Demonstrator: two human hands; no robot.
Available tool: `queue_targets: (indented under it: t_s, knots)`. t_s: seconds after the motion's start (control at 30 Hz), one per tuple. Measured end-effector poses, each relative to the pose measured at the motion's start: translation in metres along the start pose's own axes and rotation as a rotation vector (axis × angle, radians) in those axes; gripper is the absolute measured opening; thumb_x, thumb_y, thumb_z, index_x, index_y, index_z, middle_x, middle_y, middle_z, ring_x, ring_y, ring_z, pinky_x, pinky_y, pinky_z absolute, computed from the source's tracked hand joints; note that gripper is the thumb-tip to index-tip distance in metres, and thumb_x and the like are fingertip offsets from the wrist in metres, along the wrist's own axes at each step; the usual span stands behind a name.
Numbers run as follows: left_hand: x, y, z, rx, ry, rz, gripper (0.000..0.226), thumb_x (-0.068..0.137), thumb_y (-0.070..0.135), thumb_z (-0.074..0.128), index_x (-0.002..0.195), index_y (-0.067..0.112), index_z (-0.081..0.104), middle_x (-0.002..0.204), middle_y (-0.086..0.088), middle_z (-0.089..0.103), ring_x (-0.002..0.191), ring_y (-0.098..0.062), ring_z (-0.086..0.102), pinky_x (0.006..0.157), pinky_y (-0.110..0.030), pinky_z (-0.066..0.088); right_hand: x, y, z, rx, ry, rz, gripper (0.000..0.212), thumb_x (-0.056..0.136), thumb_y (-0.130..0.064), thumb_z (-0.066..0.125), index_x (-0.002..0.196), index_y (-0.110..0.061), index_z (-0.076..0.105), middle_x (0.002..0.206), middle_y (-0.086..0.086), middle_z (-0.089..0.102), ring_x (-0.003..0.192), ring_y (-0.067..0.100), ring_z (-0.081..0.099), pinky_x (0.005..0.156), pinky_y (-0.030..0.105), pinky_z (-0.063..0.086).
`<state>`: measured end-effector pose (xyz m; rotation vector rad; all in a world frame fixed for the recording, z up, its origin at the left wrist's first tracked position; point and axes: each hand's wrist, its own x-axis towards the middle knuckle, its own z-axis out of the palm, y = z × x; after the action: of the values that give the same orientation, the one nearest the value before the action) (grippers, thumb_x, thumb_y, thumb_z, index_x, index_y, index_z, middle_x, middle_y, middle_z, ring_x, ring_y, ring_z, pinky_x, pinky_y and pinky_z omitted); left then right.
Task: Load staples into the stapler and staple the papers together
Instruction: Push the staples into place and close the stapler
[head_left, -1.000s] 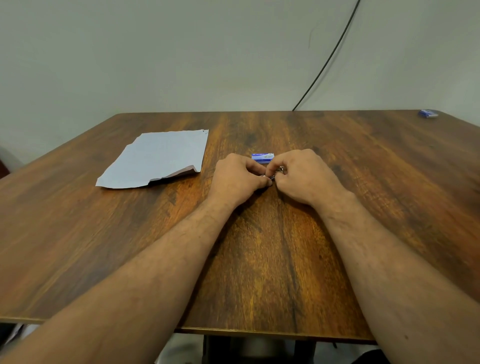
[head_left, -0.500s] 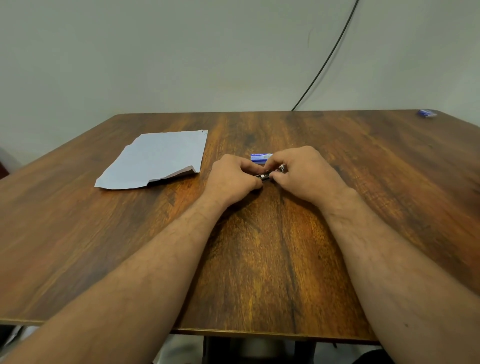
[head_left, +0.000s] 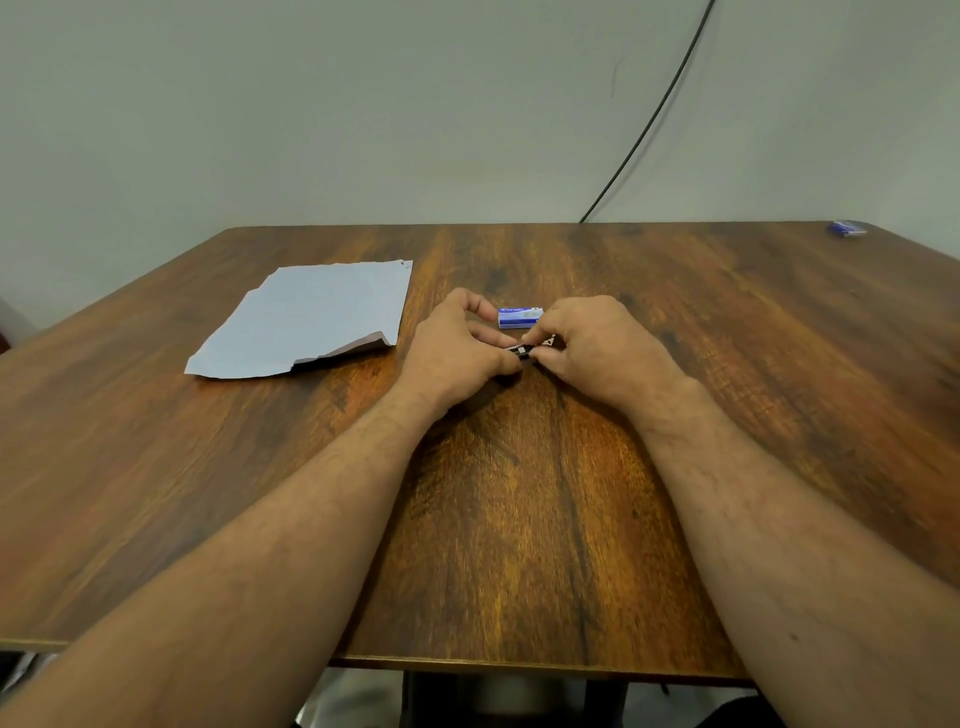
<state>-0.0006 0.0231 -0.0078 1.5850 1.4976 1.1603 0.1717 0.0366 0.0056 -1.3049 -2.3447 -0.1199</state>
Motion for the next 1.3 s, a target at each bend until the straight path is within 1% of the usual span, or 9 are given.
queue_targets:
  t_s: [0.13,0.27,0.33,0.4,0.47,0.53,0.8,1.07,1.3]
  knots:
    - [0.0,-0.001,-0.001,-0.019,-0.003,-0.007,0.047,0.07,-0.002,0.083,0.098,0.023,0.056,0.086,0.002,0.08,0.088,-0.013,0.076,0.096,-0.047,0.056,-0.007,0.003,-0.002,0.156,0.087,0.056,0.016,0.087,-0.017,0.072,0.102,-0.018,0.08,0.098,0.004,0.078,0.092,0.018,0.068,0.087,0.029,0.049]
    - [0.002,-0.003,0.001,-0.023,0.03,0.008,0.047,0.067,-0.005,0.084,0.093,0.024,0.056,0.086,0.002,0.08,0.088,-0.014,0.075,0.096,-0.047,0.056,-0.009,0.004,-0.004,0.181,0.11,0.1,0.017,0.088,-0.017,0.072,0.103,-0.019,0.079,0.101,0.002,0.078,0.087,0.005,0.059,0.082,0.016,0.038]
    - [0.001,-0.004,0.002,-0.011,0.033,0.009,0.048,0.066,-0.005,0.085,0.092,0.023,0.056,0.086,0.002,0.079,0.088,-0.013,0.075,0.095,-0.046,0.057,-0.009,0.003,-0.005,0.179,0.084,0.084,0.017,0.087,-0.017,0.074,0.103,-0.019,0.08,0.101,0.001,0.078,0.092,0.009,0.064,0.084,0.019,0.042]
    - [0.001,-0.003,0.002,-0.003,0.029,0.009,0.048,0.065,-0.006,0.085,0.091,0.023,0.056,0.086,0.002,0.079,0.088,-0.013,0.075,0.094,-0.046,0.057,-0.006,0.002,-0.002,0.112,0.036,0.023,0.018,0.088,-0.017,0.073,0.105,-0.018,0.08,0.102,0.004,0.077,0.097,0.02,0.068,0.09,0.031,0.049]
    - [0.002,-0.003,0.002,-0.004,0.02,0.01,0.048,0.064,-0.007,0.085,0.09,0.022,0.057,0.085,0.002,0.079,0.088,-0.012,0.075,0.095,-0.045,0.057,-0.001,0.002,0.001,0.033,-0.004,-0.018,0.019,0.089,-0.019,0.072,0.106,-0.016,0.08,0.103,0.007,0.075,0.1,0.027,0.067,0.091,0.04,0.05]
    - [0.002,-0.003,0.001,0.0,0.013,0.006,0.048,0.064,-0.007,0.086,0.09,0.021,0.058,0.084,0.002,0.079,0.088,-0.012,0.075,0.095,-0.045,0.057,0.001,0.002,0.004,0.006,-0.003,-0.027,0.019,0.089,-0.019,0.071,0.105,-0.015,0.08,0.103,0.01,0.073,0.101,0.03,0.066,0.091,0.042,0.05]
    - [0.003,-0.003,-0.001,0.003,-0.001,0.005,0.046,0.066,-0.007,0.086,0.092,0.021,0.059,0.086,0.001,0.079,0.087,-0.012,0.076,0.094,-0.044,0.059,0.0,0.004,0.009,-0.021,0.041,-0.066,0.014,0.088,-0.018,0.071,0.096,-0.015,0.081,0.096,0.011,0.069,0.091,0.032,0.066,0.082,0.044,0.05]
    - [0.004,-0.002,-0.003,-0.017,-0.036,-0.01,0.046,0.067,-0.008,0.084,0.097,0.018,0.061,0.092,-0.001,0.079,0.089,-0.014,0.076,0.095,-0.043,0.058,0.003,0.004,0.01,0.021,0.049,-0.004,0.016,0.087,-0.019,0.073,0.101,-0.016,0.08,0.104,0.007,0.072,0.101,0.026,0.065,0.091,0.04,0.049]
    - [0.002,-0.002,-0.005,-0.077,-0.078,-0.011,0.049,0.068,-0.016,0.08,0.105,0.01,0.061,0.095,-0.006,0.078,0.092,-0.017,0.075,0.092,-0.039,0.06,0.002,0.01,0.015,0.347,0.129,0.134,0.013,0.074,-0.012,0.082,0.083,-0.021,0.082,0.084,-0.007,0.067,0.089,0.012,0.062,0.089,0.033,0.049]
